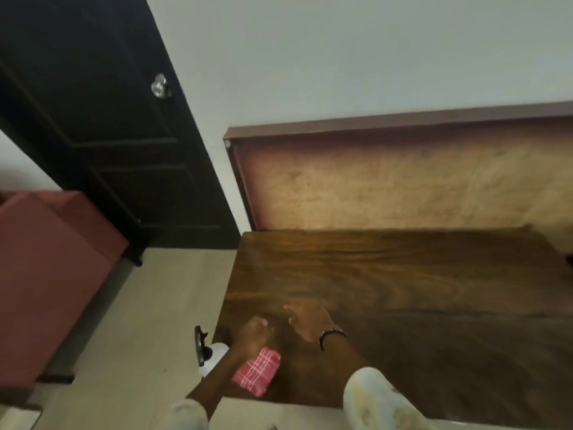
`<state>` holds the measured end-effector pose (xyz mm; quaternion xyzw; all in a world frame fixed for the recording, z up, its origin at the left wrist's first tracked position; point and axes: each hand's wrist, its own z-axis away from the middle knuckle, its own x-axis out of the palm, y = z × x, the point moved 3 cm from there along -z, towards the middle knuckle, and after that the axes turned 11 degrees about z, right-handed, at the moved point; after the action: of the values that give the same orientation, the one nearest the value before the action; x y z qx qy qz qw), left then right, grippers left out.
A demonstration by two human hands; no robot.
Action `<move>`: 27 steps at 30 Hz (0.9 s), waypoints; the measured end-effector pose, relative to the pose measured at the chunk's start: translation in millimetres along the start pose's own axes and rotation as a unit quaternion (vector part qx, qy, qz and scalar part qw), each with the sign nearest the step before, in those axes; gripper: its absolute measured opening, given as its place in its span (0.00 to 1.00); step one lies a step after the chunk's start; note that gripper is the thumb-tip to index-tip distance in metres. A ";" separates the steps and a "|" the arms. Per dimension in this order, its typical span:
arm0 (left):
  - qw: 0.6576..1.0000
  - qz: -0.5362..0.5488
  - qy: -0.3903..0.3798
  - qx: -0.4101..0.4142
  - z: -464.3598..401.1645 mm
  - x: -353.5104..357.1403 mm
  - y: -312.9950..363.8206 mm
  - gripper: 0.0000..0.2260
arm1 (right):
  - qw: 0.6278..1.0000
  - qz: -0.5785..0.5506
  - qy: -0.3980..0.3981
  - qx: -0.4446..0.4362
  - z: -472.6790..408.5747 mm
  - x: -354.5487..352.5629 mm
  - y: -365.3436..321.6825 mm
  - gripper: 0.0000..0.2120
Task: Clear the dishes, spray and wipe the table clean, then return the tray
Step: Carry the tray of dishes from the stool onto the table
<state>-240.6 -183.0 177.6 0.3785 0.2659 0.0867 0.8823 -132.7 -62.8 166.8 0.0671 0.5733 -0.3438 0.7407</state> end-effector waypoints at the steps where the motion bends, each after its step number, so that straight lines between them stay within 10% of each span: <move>1: 1.000 -0.006 0.000 0.017 1.2 9.0 18.5 0.04 | 1.000 -0.001 0.009 0.006 10.7 -13.4 10.9 0.21; 9: 0.989 0.058 -0.031 0.136 48.9 155.5 185.2 0.06 | 0.981 -0.099 0.121 0.117 144.7 -106.7 155.6 0.18; 27: 0.971 0.054 -0.167 0.163 60.9 462.4 318.5 0.06 | 0.923 -0.239 0.149 0.262 294.1 -144.2 483.3 0.15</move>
<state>197.4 165.4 253.3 0.5401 0.1044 0.0256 0.8347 371.5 219.1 251.5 0.1701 0.5658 -0.6344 0.4985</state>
